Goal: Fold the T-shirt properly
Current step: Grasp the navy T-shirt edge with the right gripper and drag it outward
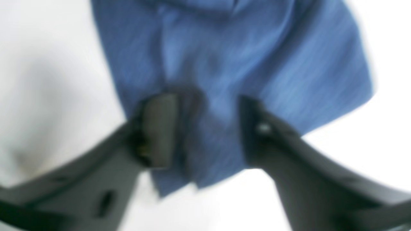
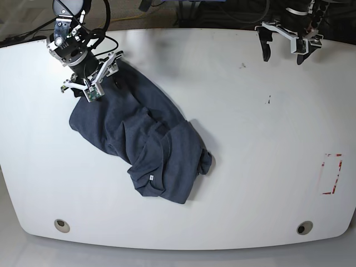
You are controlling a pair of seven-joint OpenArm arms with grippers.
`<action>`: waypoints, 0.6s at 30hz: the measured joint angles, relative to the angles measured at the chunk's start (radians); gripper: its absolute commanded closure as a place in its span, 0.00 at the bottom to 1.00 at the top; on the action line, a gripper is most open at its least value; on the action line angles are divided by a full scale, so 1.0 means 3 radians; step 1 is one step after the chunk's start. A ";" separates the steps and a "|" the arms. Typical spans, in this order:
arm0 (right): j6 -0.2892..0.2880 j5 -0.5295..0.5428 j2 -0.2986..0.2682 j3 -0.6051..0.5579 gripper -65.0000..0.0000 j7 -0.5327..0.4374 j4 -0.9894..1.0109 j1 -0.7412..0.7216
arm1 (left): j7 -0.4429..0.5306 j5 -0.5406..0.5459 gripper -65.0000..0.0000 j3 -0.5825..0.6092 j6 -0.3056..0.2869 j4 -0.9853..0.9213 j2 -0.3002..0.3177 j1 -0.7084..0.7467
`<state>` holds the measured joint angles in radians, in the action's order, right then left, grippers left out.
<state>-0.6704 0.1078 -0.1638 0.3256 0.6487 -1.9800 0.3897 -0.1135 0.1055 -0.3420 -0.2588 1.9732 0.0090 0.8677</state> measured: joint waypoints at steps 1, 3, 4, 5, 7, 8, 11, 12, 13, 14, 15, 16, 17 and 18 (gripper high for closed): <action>-0.0027 -0.0005 0.0000 0.0003 0.30 0.0029 -0.0004 -0.0033 | -0.0010 -0.0001 0.15 0.0001 0.0000 -0.0001 0.0004 -0.0004; -0.0070 -0.0027 0.0000 0.0001 0.29 0.0126 -0.0003 -0.0070 | -0.0014 -0.0015 0.15 0.0032 0.0013 -0.0001 0.0017 -0.0024; -0.0093 -0.0024 0.0000 -0.0001 0.29 0.0183 -0.0001 -0.0086 | -0.0010 -0.0014 0.15 0.0046 0.0013 -0.0004 0.0019 -0.0046; -0.0114 -0.0025 0.0000 -0.0001 0.29 0.0254 0.0010 -0.0113 | -0.0010 -0.0013 0.15 0.0055 0.0011 -0.0005 0.0029 -0.0069; -0.0116 -0.0027 0.0000 -0.0001 0.29 0.0356 0.0100 -0.0219 | 0.0000 -0.0010 0.15 0.0056 -0.0005 -0.0004 0.0037 -0.0095; -0.0099 -0.0036 0.0001 0.0001 0.29 0.0395 0.0163 -0.0290 | 0.0001 -0.0011 0.15 0.0056 0.0000 -0.0004 0.0037 -0.0099; -0.0098 -0.0039 -0.0010 0.0008 0.29 0.0402 0.0346 -0.0422 | -0.0010 -0.0013 0.15 0.0056 0.0001 -0.0005 0.0036 -0.0117; -0.0093 -0.0037 -0.0009 0.0008 0.29 0.0394 0.0409 -0.0450 | -0.0009 -0.0013 0.15 0.0056 0.0001 -0.0005 0.0036 -0.0130; -0.0094 -0.0034 -0.0009 0.0005 0.29 0.0392 0.0477 -0.0463 | -0.0008 -0.0013 0.15 0.0056 0.0001 -0.0005 0.0036 -0.0145; -0.0095 -0.0025 -0.0009 0.0005 0.29 0.0388 0.0540 -0.0479 | -0.0006 -0.0013 0.15 0.0056 0.0000 -0.0005 0.0037 -0.0151; -0.0097 -0.0010 -0.0008 0.0004 0.29 0.0385 0.0633 -0.0483 | -0.0006 -0.0013 0.15 0.0056 0.0000 -0.0005 0.0038 -0.0163; -0.0097 -0.0037 -0.0008 0.0000 0.29 0.0409 0.0702 -0.0491 | -0.0008 -0.0013 0.15 0.0056 0.0000 -0.0005 0.0038 -0.0170; -0.0098 -0.0034 -0.0006 0.0000 0.29 0.0409 0.0809 -0.0502 | -0.0010 -0.0015 0.15 0.0056 0.0000 -0.0008 0.0038 -0.0183; -0.0098 -0.0046 0.0001 -0.0003 0.30 0.0407 0.0908 -0.0511 | -0.0009 -0.0015 0.15 0.0052 0.0000 -0.0008 0.0038 -0.0200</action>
<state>-0.6998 0.0940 -0.1635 0.3248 0.7708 -1.7077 0.2363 -0.1162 0.1009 -0.3264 -0.2588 1.9709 0.0204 0.8078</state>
